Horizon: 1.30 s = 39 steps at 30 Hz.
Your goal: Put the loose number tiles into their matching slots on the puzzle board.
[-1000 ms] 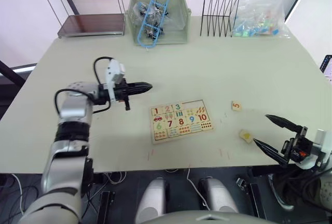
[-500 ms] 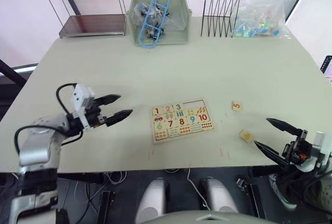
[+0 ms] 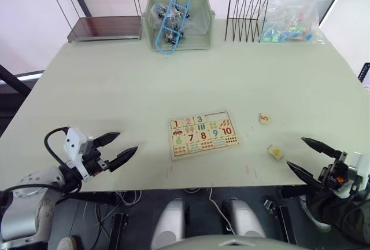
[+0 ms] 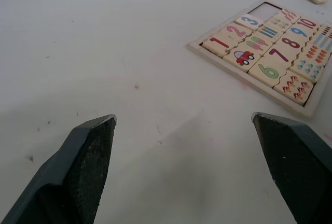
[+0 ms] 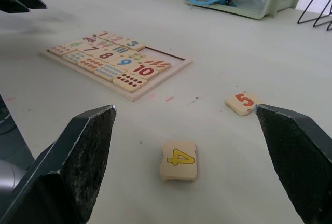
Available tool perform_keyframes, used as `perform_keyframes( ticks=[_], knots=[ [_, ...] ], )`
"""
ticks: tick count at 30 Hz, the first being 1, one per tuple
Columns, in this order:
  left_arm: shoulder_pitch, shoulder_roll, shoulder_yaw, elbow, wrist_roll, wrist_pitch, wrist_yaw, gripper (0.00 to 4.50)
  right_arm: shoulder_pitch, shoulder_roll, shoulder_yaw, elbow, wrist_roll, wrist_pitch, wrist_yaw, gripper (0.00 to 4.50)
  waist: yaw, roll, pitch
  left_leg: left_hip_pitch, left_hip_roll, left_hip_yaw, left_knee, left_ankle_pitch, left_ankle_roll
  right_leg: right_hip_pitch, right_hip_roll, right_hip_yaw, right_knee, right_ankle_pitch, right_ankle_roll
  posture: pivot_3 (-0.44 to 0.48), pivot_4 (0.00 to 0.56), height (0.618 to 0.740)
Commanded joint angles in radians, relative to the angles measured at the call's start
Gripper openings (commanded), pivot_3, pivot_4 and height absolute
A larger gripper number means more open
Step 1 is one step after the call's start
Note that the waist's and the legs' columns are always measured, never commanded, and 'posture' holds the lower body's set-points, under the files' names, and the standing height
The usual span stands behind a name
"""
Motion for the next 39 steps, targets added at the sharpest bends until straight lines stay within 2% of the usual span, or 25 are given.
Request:
perform_keyframes(
  ticks=[1, 13, 23, 39],
  knots=[
    [0.038, 0.008, 0.043, -0.042, -0.024, -0.019, 0.006, 4.45, 0.013, -0.003, -0.050, 0.009, 0.015, -0.027, -0.004, 4.50, -0.001, 0.000, 0.000, 0.000, 0.000, 0.000, 0.000, 0.000, 0.000, 0.000, 0.000, 0.000, 0.000, 0.000, 0.000, 0.000, 0.150, 0.740],
    [0.084, -0.024, 0.027, -0.053, -0.033, -0.072, 0.027, 4.45, 0.036, -0.036, -0.063, 0.095, -0.003, -0.024, 0.026, 4.50, -0.002, 0.000, 0.000, 0.000, 0.000, 0.003, 0.000, 0.000, 0.000, 0.000, 0.000, 0.000, -0.001, 0.000, 0.000, 0.000, 0.150, 0.740],
    [0.099, -0.027, 0.034, -0.006, -0.029, -0.132, 0.010, 4.45, -0.004, -0.086, -0.073, 0.159, -0.005, -0.017, 0.067, 4.50, -0.003, 0.000, 0.000, 0.000, 0.000, 0.004, 0.000, 0.000, 0.000, 0.000, 0.001, 0.000, -0.001, 0.000, 0.000, 0.000, 0.150, 0.740],
    [0.142, -0.061, -0.017, 0.023, -0.004, -0.238, -0.003, 4.45, -0.049, -0.119, -0.067, 0.203, -0.009, -0.010, 0.099, 4.50, -0.003, 0.000, 0.000, 0.000, 0.000, 0.004, 0.000, 0.000, 0.000, 0.000, 0.001, 0.000, -0.002, 0.000, 0.000, 0.000, 0.150, 0.740]
  ],
)
